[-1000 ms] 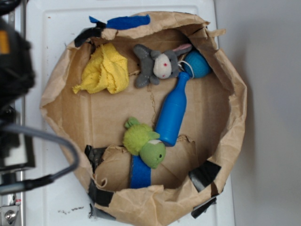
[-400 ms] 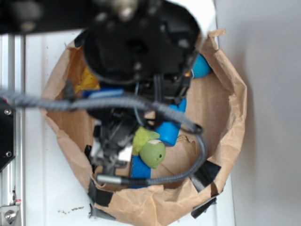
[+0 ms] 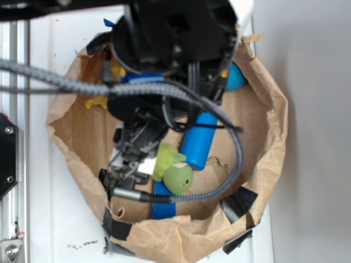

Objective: Grab the yellow cloth.

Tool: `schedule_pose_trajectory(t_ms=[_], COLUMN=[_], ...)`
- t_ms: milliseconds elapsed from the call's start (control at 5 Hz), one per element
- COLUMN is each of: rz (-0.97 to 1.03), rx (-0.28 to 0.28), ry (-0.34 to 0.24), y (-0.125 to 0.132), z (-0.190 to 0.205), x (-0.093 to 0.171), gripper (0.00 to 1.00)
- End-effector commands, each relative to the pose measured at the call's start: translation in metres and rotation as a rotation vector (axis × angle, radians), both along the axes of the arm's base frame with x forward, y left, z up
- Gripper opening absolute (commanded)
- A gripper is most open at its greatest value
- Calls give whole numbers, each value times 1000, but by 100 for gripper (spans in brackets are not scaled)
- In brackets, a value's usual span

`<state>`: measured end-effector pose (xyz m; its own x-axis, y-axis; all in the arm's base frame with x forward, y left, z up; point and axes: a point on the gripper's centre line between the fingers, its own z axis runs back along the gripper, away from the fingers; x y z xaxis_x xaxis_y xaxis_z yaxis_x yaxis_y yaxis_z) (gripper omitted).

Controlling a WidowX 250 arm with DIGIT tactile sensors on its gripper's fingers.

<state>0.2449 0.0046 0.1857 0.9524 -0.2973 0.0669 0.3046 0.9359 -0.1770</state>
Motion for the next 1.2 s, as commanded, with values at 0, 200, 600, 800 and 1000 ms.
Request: schedule_pose_trajectory(t_ms=[0,200,600,800,1000], rz=[17,-28,-132,-148,-165], rx=[9,56,133,172,206], ry=[-55,-56,-12,40,59], y=[0,16,33,43,61], z=[14,-16,-71,-96,-114], x=[4,3,-9,-20,-26], gripper=[100,100,100,100,100])
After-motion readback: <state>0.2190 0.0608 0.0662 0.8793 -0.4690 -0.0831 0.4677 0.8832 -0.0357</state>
